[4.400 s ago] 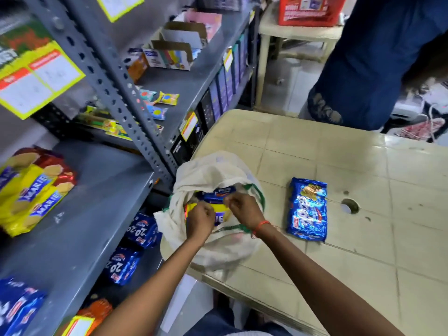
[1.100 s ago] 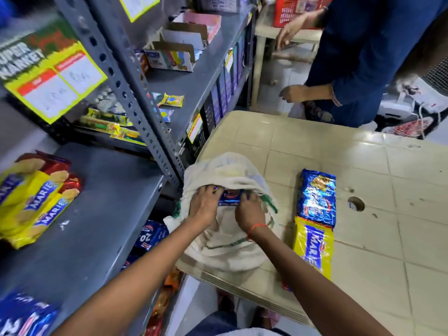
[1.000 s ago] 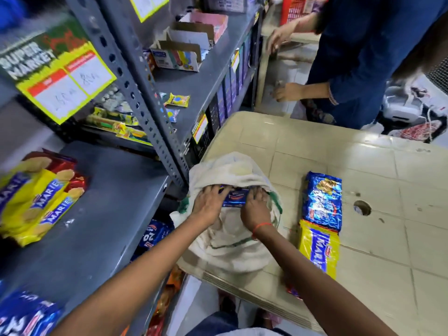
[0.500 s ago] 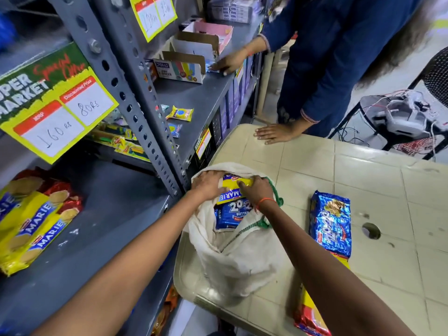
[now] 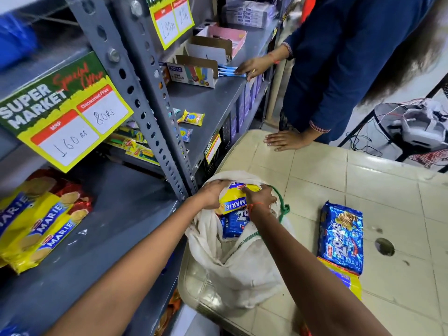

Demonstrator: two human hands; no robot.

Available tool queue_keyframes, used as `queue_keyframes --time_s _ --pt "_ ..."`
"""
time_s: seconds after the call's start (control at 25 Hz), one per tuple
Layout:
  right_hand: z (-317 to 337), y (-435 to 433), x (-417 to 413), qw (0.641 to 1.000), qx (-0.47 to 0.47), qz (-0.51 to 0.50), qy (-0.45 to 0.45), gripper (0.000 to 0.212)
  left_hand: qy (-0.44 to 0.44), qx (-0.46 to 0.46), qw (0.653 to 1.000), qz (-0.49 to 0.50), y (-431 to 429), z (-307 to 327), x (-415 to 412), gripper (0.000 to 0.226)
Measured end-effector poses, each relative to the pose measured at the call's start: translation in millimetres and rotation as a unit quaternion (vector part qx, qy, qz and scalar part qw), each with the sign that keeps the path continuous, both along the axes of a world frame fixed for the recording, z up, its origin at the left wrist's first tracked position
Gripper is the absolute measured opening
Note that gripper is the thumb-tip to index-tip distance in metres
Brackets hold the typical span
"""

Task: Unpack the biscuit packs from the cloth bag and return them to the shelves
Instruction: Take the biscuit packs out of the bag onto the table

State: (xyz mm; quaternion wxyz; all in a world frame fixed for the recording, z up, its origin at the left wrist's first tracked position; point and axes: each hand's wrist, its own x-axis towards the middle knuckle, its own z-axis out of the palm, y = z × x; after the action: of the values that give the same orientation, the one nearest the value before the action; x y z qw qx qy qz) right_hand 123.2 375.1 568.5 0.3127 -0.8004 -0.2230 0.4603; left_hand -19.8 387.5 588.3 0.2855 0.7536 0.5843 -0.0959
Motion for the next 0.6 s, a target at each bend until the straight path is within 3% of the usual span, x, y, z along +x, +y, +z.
queue_keyframes --time_s 0.2,0.32,0.4,0.52,0.6 --pt "-0.2 -30.2 -22.5 0.990 0.127 -0.024 -0.060 0.054 -0.014 0.038 0.998 0.057 -10.1 -2.2 -4.9 0.057" --pt "-0.2 -38.6 -14.6 0.981 0.177 0.014 -0.079 0.047 0.019 0.041 0.996 0.071 -10.8 -0.3 -7.2 0.060" --pt "-2.6 -35.8 5.0 0.977 0.199 0.056 -0.056 0.043 0.048 0.065 0.995 0.062 -11.9 2.1 -7.5 0.059" --pt "-3.5 -31.7 32.5 0.966 0.200 0.157 0.052 0.038 0.068 0.064 0.994 0.056 -20.6 -0.4 -1.8 0.059" --pt "-5.7 -36.7 41.7 0.971 0.182 0.152 0.029 0.033 0.079 0.066 0.993 0.057 -29.2 -5.3 3.7 0.054"
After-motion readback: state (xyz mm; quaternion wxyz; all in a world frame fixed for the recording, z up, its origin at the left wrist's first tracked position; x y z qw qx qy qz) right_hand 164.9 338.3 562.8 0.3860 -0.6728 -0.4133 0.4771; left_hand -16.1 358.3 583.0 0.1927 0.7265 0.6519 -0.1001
